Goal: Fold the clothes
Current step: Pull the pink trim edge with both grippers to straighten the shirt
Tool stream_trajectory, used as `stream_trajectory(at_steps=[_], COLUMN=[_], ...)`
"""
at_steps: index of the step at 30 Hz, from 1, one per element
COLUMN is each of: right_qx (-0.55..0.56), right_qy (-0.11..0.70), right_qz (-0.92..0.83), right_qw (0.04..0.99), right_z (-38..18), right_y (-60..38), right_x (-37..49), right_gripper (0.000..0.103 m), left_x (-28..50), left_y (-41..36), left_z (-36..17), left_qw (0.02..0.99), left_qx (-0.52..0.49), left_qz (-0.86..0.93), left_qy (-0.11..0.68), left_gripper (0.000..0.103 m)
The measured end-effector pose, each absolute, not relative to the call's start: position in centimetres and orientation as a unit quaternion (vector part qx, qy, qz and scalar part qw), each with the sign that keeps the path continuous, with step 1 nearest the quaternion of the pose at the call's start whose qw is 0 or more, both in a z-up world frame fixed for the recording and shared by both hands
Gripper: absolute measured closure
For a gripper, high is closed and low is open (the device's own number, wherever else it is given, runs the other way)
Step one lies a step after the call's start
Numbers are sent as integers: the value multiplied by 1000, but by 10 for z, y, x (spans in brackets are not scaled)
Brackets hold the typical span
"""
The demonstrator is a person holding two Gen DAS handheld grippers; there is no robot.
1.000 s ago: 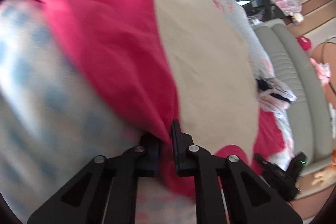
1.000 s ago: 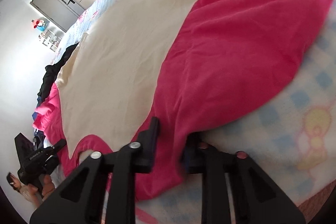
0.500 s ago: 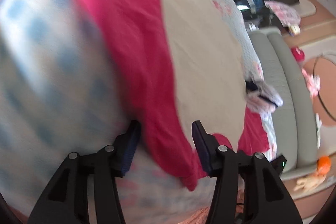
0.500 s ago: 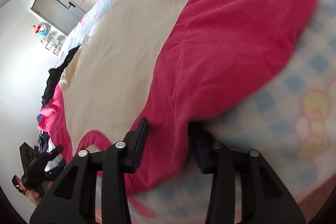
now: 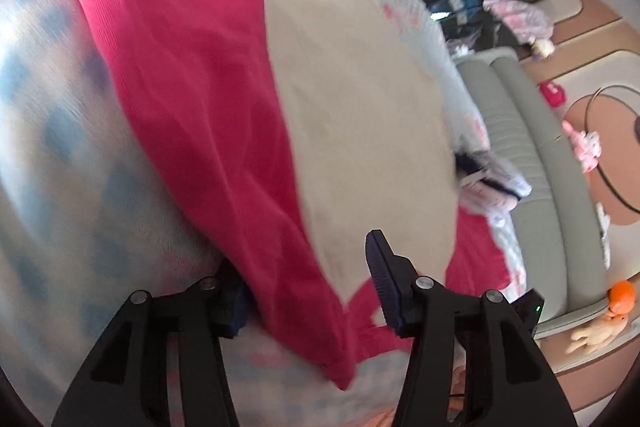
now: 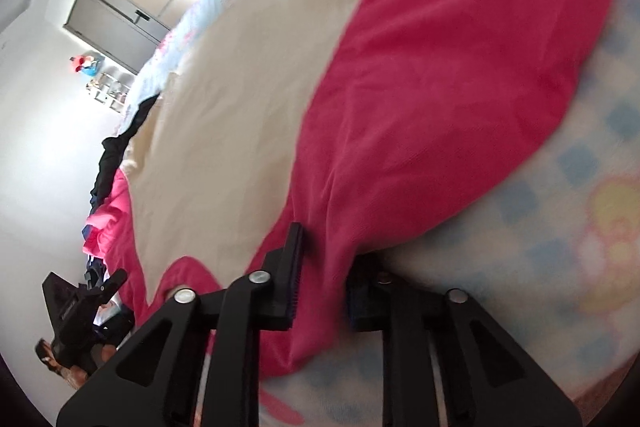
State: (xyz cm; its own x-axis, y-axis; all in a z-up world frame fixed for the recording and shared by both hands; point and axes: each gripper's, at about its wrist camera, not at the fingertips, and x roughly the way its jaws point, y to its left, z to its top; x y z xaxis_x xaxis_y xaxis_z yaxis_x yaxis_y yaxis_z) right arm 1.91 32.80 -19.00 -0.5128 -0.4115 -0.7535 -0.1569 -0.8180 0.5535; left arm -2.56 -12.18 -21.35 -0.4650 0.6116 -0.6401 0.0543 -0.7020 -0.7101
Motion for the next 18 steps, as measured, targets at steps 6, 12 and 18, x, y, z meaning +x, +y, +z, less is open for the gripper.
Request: stream_trajectory(at_steps=[6,12,18], right_qx=[455,482,486], right_qy=[-304,-297,-274], right_qz=[-830,-818,-824], right_qw=[111,101,94], right_z=[-182,-192,-195], right_y=[324,312,297], right_x=[13,-4,-12], right_gripper=[81,81,82], left_x=[-43,-51,-63], left_y=[-121,-111,-106], left_z=[-216,-227,-237], left_qw=[186,183,206], left_qx=[-467,-485,-521], left_qz=[784,777,739], left_qy=[-363,-357,-374], left_gripper=[62,81,64])
